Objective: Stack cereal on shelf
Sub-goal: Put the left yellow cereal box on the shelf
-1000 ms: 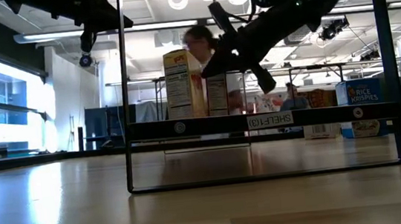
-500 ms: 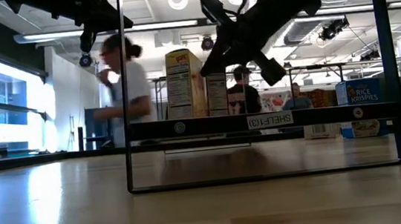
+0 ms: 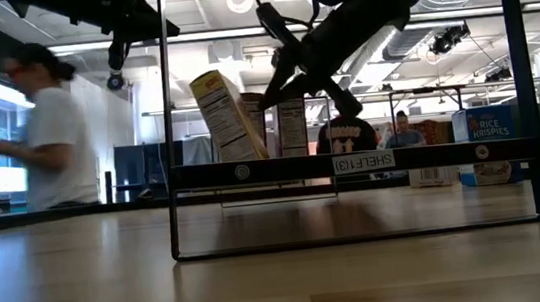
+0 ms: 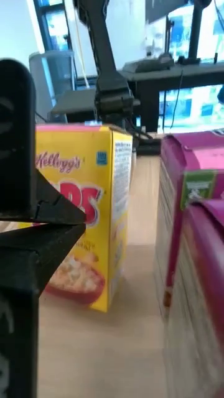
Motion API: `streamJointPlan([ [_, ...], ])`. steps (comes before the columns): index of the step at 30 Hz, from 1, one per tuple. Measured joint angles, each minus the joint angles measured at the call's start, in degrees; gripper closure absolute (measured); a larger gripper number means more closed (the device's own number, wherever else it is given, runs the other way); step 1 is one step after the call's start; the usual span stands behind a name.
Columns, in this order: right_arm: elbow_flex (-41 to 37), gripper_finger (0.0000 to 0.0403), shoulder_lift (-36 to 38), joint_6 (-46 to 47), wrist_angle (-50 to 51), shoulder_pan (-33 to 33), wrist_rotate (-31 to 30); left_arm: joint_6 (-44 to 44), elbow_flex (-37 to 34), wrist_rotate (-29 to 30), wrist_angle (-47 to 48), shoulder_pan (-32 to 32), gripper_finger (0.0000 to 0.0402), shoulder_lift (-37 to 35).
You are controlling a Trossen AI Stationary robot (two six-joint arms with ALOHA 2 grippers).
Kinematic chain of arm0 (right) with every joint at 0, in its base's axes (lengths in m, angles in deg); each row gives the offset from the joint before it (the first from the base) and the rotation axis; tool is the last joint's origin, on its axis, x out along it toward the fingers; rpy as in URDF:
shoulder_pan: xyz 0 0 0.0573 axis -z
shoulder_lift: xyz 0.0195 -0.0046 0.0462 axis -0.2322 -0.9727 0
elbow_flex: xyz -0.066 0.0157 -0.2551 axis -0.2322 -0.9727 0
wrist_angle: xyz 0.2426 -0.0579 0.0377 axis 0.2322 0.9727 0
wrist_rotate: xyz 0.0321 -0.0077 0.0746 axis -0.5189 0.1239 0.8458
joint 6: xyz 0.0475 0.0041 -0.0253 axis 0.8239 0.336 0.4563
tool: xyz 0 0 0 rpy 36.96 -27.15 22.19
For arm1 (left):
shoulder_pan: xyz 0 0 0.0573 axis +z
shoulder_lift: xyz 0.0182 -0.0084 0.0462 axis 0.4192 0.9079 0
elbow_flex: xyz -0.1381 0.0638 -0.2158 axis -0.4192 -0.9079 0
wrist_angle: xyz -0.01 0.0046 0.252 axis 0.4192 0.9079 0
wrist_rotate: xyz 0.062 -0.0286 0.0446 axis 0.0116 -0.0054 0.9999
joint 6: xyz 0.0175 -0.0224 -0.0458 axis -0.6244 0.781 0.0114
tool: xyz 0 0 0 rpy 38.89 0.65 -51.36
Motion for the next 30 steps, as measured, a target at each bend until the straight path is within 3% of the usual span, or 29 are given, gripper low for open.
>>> streamJointPlan([
  [8,-0.04,0.0403,2.81,-3.36,6.95,0.52,2.24,-1.01,-0.61,-1.15,6.50,-0.97,0.0402,-0.06],
  [16,-0.09,0.0403,8.45,-9.74,13.95,0.56,2.91,12.43,-13.72,-0.97,6.53,-8.59,0.0402,-1.04],
  [21,-0.08,0.0403,12.63,-13.47,20.93,0.56,3.07,7.82,-14.63,-1.74,5.57,-12.86,0.0401,-3.91],
  [26,-0.11,0.0403,15.68,-14.17,25.99,0.50,2.04,8.94,-14.65,-2.19,7.26,-12.30,0.0397,-7.05],
  [30,-0.11,0.0403,16.59,-14.81,26.82,0.52,0.74,9.85,-14.69,-8.18,10.03,-10.37,0.0367,-7.60],
])
